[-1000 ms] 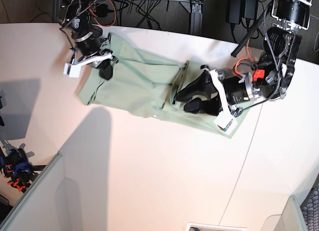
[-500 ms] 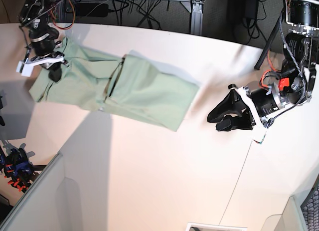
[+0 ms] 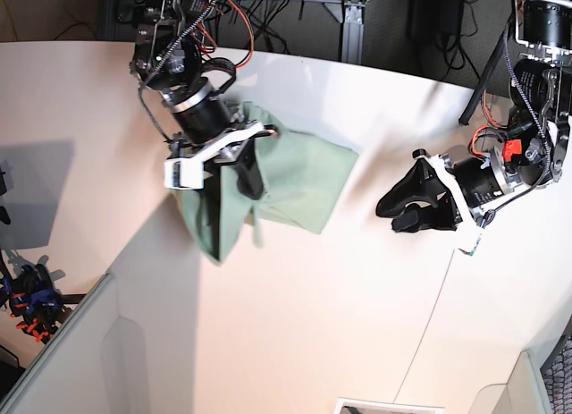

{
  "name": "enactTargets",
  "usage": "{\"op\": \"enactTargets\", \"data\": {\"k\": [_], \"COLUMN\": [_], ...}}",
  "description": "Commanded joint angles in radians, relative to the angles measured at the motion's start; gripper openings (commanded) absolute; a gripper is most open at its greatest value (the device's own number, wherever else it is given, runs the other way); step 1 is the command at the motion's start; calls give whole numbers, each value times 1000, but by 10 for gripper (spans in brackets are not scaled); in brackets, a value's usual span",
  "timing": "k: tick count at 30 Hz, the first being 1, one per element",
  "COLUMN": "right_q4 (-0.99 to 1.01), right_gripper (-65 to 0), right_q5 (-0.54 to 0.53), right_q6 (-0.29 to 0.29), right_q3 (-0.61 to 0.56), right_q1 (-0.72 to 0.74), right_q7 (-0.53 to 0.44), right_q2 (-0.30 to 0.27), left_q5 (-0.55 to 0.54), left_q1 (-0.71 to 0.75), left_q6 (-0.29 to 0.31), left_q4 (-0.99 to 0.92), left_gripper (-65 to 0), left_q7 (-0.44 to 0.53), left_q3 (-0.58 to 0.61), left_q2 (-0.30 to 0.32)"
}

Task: Fold the T-shirt properly
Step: 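Lift the right gripper's strip end and fold it toward the left gripper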

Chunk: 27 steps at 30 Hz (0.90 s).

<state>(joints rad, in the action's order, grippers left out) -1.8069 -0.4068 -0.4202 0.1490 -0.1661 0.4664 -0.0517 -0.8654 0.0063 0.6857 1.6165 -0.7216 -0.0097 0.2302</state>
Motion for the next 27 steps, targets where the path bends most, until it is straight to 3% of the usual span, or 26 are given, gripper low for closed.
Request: {"op": "enactTargets", "data": {"k": [1, 4, 7, 9, 15, 21, 23, 25, 27], "right_q4": [-5, 50, 98, 124, 126, 27, -5, -10, -2], "right_gripper": [-650, -635, -305, -228, -230, -230, -232, -314, -538], "right_q5": [25, 81, 93, 93, 47, 98, 157, 187, 201], "right_q6": [-7, -6, -6, -6, -6, -6, -6, -6, -3], "right_q3": [-27, -102, -145, -163, -177, -142, -91, -21, 54], "right_q1": [11, 11, 10, 10, 11, 17, 41, 83, 131], "right_q7": [-58, -114, -130, -148, -156, -195, -216, -224, -224], "right_q2": [6, 27, 38, 38, 38, 38, 35, 31, 19], "left_q5": [-24, -26, -26, -26, -28, -151, -156, -121, -41], "left_q1": [-10, -3, 3, 8, 13, 12, 10, 10, 10], "left_q6": [12, 12, 12, 12, 12, 12, 12, 12, 12], "left_q4": [19, 19, 19, 19, 19, 19, 19, 19, 19], "left_gripper": [-336, -336, -336, -336, -336, -337, -401, -542, -629], "left_q7": [21, 21, 21, 21, 21, -11, -31, -24, 22], "left_q3": [-3, -3, -3, -3, -3, 63, 153, 257, 353], "left_q2": [6, 6, 6, 6, 6, 8, 15, 16, 16]}}
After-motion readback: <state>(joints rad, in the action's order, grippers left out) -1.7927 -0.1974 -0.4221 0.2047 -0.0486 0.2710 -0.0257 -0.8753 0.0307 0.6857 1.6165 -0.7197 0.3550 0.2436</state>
